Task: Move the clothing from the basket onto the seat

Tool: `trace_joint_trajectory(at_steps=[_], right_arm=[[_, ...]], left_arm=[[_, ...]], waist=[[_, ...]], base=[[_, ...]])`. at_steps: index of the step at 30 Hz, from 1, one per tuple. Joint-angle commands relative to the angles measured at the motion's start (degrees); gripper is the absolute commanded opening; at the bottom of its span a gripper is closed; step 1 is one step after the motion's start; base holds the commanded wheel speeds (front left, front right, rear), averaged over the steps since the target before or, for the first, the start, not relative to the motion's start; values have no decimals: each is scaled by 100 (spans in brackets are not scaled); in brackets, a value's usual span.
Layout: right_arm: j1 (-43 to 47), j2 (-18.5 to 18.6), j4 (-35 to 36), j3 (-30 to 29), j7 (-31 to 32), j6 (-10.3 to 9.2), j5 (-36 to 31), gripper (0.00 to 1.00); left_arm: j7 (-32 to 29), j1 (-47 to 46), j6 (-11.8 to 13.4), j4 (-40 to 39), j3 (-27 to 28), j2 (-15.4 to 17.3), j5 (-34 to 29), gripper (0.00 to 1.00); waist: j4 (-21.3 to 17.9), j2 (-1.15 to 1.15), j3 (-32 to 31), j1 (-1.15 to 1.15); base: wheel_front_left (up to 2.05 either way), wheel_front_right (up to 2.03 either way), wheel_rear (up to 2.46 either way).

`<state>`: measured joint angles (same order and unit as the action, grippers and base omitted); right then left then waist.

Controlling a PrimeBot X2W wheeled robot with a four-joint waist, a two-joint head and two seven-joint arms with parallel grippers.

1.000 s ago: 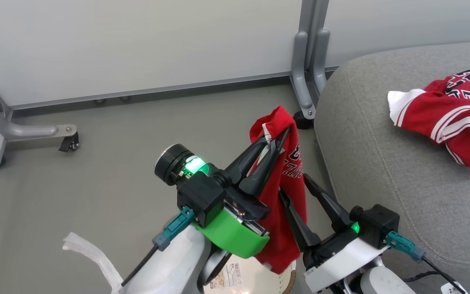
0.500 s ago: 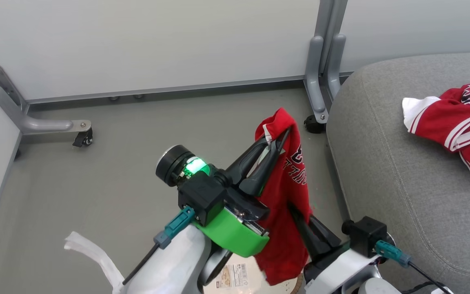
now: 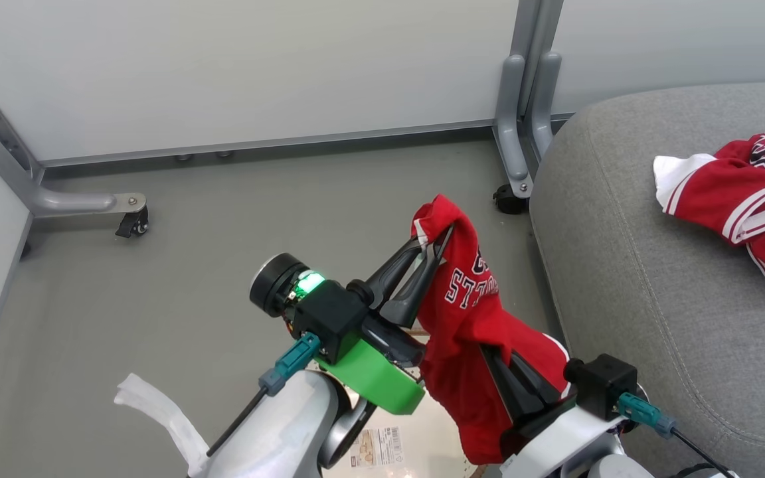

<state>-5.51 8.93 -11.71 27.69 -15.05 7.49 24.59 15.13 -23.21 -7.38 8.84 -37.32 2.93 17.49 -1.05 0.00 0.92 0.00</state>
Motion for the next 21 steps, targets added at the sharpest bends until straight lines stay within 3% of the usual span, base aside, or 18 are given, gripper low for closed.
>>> trace_joint_trajectory(at_steps=[1,2,3,21], right_arm=[[56,-12,14,-19,-19,0,-2,0],[56,-12,6,-21,-19,0,-1,0],[58,-9,1,-29,-19,0,-6,0],[75,5,8,-117,-19,0,-36,0]], left_arm=[[2,-16,-11,74,11,67,-63,38],[2,-7,12,161,9,89,-98,88],[2,-7,41,195,23,87,-128,100],[2,54,172,555,152,96,-224,100]], waist=[[-4,0,-11,0],[-6,0,-20,0],[-7,0,-26,0],[29,0,-3,0]], base=[[0,0,0],[0,0,0],[0,0,0],[0,0,0]])
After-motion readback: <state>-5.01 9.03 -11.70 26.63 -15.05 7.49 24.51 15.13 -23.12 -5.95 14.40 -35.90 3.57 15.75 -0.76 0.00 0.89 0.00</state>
